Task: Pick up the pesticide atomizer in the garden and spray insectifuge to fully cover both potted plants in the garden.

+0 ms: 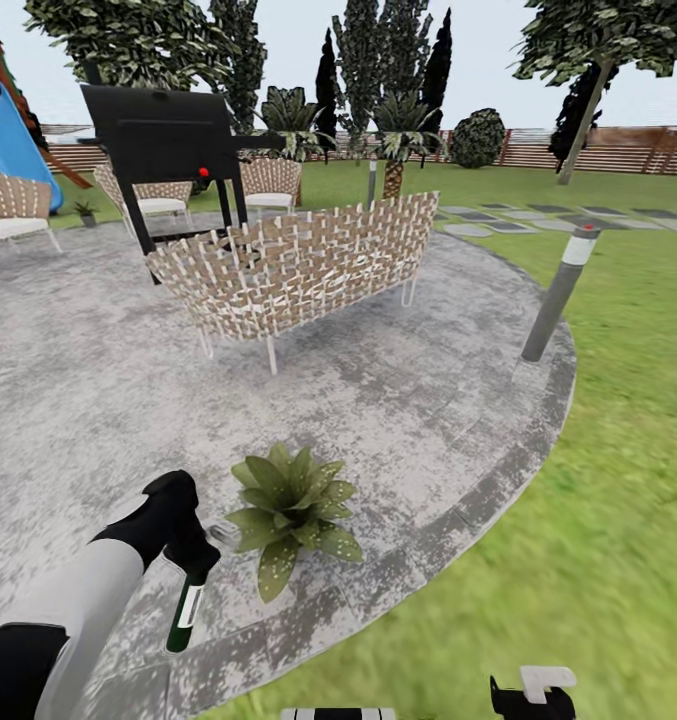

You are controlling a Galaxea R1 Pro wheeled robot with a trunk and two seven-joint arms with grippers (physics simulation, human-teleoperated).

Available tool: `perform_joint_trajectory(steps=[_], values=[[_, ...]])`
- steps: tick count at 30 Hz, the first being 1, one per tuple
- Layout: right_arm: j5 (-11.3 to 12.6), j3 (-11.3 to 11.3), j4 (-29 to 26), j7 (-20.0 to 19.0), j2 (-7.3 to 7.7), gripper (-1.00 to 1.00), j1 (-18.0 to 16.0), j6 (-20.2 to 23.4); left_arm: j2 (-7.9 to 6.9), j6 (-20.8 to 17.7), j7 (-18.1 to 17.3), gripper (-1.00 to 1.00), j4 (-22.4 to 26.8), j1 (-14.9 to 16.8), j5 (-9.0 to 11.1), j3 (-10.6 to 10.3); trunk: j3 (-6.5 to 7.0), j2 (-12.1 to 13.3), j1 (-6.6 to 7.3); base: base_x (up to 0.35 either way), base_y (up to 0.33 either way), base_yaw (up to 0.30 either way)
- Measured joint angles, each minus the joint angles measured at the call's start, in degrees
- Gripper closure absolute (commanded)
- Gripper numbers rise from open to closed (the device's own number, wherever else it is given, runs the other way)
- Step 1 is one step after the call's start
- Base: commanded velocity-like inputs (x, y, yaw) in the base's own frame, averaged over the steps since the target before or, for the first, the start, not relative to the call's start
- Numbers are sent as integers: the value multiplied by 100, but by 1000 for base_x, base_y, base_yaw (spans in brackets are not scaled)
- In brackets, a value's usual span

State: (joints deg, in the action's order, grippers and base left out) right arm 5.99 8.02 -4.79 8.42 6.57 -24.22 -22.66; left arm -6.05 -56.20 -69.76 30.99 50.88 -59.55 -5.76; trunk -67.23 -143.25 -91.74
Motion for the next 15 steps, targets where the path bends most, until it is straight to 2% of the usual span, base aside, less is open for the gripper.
perform_joint_trajectory(steps=[2,5,8,12,15], values=[[0,0,0,0,1,-100,0,0,-10,3,1,100,0,0,-4,5,0,0,0,0,0,-230],[0,-1,2,-1,-3,-100,-1,0,-42,-4,0,100,2,-1,-9,21,0,0,-1,-86,82,-60],[0,-1,0,-2,-3,-100,0,2,-34,-10,1,100,2,0,-8,15,0,0,-2,-143,237,-7],[0,-1,0,-2,1,-100,0,3,-31,-17,2,100,-5,-7,-4,14,0,0,0,-20,294,-18],[0,-1,0,-3,1,-100,0,3,-25,-23,-1,100,-7,-8,-3,15,0,0,1,77,289,-202]])
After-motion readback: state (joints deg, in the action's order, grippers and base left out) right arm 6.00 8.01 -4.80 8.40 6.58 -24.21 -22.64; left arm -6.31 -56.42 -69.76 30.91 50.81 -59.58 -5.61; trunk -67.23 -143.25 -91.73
